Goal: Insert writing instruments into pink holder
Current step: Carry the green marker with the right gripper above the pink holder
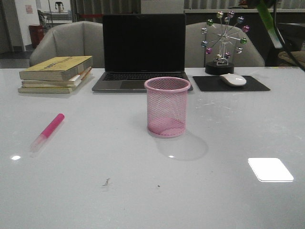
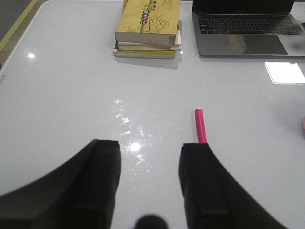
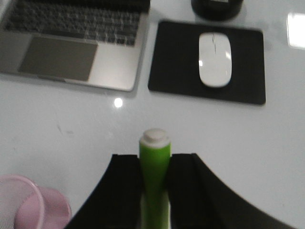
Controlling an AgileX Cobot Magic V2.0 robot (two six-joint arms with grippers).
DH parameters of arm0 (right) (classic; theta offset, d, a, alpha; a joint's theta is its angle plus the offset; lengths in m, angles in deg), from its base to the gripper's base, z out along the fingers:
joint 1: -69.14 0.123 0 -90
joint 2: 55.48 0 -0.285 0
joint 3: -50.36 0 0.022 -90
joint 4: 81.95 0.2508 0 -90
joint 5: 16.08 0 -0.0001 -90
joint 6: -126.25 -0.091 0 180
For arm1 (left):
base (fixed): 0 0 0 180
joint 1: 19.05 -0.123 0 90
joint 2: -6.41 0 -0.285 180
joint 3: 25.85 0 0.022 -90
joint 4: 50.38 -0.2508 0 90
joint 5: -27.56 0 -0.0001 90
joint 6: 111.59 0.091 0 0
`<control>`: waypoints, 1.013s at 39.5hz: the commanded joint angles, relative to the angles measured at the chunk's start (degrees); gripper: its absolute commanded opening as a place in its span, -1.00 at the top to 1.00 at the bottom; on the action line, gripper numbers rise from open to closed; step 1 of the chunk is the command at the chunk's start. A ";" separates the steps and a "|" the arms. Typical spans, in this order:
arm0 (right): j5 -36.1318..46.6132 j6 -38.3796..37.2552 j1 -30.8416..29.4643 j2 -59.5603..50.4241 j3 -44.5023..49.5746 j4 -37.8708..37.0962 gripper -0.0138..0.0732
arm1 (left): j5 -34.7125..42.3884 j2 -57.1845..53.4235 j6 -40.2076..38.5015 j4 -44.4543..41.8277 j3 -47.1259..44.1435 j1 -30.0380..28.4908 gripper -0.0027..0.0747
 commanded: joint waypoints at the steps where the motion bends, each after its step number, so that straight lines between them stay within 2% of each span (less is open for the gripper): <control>1: 11.87 0.24 2.03 -5.93 1.34 0.16 0.63 | 4.14 0.20 -0.38 0.26 1.93 0.06 -0.04; 3: 15.96 0.24 3.14 -7.03 3.67 0.36 0.63 | 4.14 0.20 -0.38 0.26 1.93 0.06 -0.04; 12: 49.08 0.17 11.64 -8.81 18.67 4.21 0.63 | 4.04 0.20 -0.38 0.26 1.93 0.06 -0.04; 18: 62.64 0.17 15.75 -4.12 23.55 2.16 0.63 | 4.04 0.20 -0.38 0.26 1.93 0.06 -0.04; 24: 65.04 0.08 18.59 1.00 23.96 -0.45 0.63 | 4.04 0.20 -0.38 -0.09 1.93 0.06 -0.04; 35: 61.19 0.01 18.90 5.43 23.96 -0.45 0.63 | 4.04 0.20 -0.38 -0.09 1.93 0.06 -0.04; 40: 58.00 0.01 18.90 6.35 23.96 -0.40 0.47 | 4.04 0.20 -0.38 -0.09 1.93 0.06 -0.04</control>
